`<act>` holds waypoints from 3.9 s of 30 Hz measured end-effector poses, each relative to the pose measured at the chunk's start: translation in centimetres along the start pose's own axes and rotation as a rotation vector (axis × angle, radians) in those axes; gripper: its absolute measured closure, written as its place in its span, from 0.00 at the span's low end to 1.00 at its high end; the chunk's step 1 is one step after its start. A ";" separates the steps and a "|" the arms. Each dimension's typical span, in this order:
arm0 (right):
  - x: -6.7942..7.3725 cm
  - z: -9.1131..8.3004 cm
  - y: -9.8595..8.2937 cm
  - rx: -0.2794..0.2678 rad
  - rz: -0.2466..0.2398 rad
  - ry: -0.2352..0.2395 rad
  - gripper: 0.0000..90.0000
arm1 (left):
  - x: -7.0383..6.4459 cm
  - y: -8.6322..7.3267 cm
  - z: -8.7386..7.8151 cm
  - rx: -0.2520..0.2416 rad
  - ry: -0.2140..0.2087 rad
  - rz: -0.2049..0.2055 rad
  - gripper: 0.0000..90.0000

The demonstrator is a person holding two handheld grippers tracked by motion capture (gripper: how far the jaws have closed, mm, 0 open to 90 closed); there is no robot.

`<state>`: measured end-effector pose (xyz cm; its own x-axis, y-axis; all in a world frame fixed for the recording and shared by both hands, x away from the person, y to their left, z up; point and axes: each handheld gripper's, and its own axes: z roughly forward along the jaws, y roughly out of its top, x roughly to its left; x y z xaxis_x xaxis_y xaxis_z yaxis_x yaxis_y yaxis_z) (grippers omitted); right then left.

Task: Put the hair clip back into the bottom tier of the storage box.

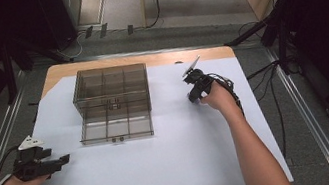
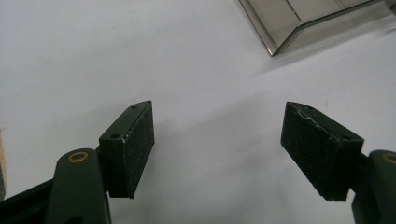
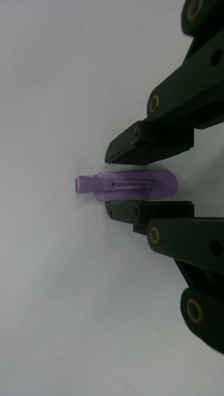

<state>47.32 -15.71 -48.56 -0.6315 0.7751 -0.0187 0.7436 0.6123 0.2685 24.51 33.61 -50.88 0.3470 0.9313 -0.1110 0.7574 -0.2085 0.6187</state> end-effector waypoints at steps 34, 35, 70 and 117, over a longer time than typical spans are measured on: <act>0.2 -1.8 -0.5 -0.049 0.012 0.051 0.86 | 0.2 0.3 0.1 0.002 -0.015 -0.022 0.30; 0.4 -1.9 -0.5 -0.052 0.010 0.054 0.86 | 0.2 0.4 0.1 0.006 -0.020 -0.018 0.30; 3.5 -4.1 -2.1 -0.289 -0.044 0.198 0.86 | 0.4 1.1 0.8 0.006 -0.013 -0.011 0.30; 8.5 -5.8 -1.9 -0.334 -0.124 0.249 0.86 | -0.4 2.2 1.1 -0.042 -0.043 0.039 0.31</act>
<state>39.29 -11.15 -43.66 -0.7755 0.6129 0.1517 0.5731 0.5825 0.5764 26.66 32.39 -50.34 0.4002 0.9087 -0.1190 0.7191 -0.2309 0.6555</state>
